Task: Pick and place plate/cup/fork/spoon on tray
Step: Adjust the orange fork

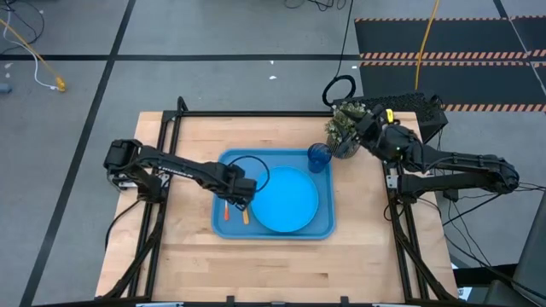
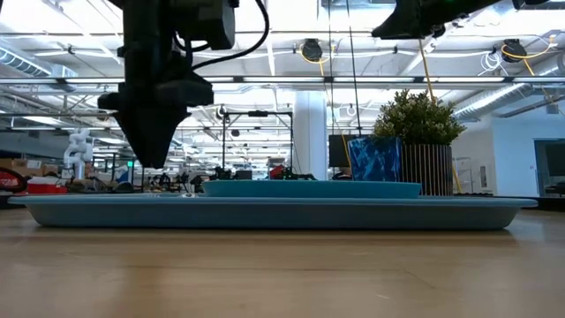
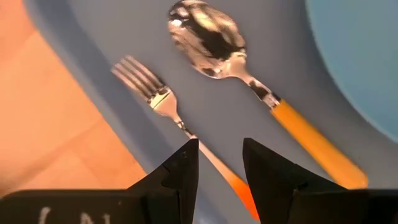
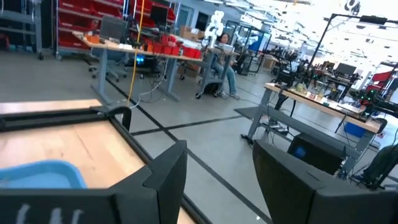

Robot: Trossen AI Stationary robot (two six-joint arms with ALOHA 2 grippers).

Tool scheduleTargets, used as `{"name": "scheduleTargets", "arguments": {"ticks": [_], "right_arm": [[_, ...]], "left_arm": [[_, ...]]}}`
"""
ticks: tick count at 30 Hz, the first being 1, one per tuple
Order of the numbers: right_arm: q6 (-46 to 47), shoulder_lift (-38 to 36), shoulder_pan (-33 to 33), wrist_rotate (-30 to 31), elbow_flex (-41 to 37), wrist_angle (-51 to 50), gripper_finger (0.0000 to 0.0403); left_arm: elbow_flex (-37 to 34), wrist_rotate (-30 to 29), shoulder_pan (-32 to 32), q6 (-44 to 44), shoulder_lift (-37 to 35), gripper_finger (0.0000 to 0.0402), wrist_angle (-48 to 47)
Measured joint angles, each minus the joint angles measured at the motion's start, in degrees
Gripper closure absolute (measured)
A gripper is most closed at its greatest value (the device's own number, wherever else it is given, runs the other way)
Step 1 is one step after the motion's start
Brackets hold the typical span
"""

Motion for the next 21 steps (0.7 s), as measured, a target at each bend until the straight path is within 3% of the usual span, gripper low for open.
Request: {"name": "scheduleTargets", "arguments": {"ticks": [7,21], "right_arm": [[-0.1,0.0,0.0,0.0,0.0,2.7,0.0227],[-2.6,0.0,0.0,-0.2,0.0,5.2,0.0227]], "left_arm": [[0.0,-4.5,-3.1,-11.7,0.8,0.0273,-0.7],[0.0,-3.7,-4.7,-25.8,6.0,0.0273,-2.4]]}}
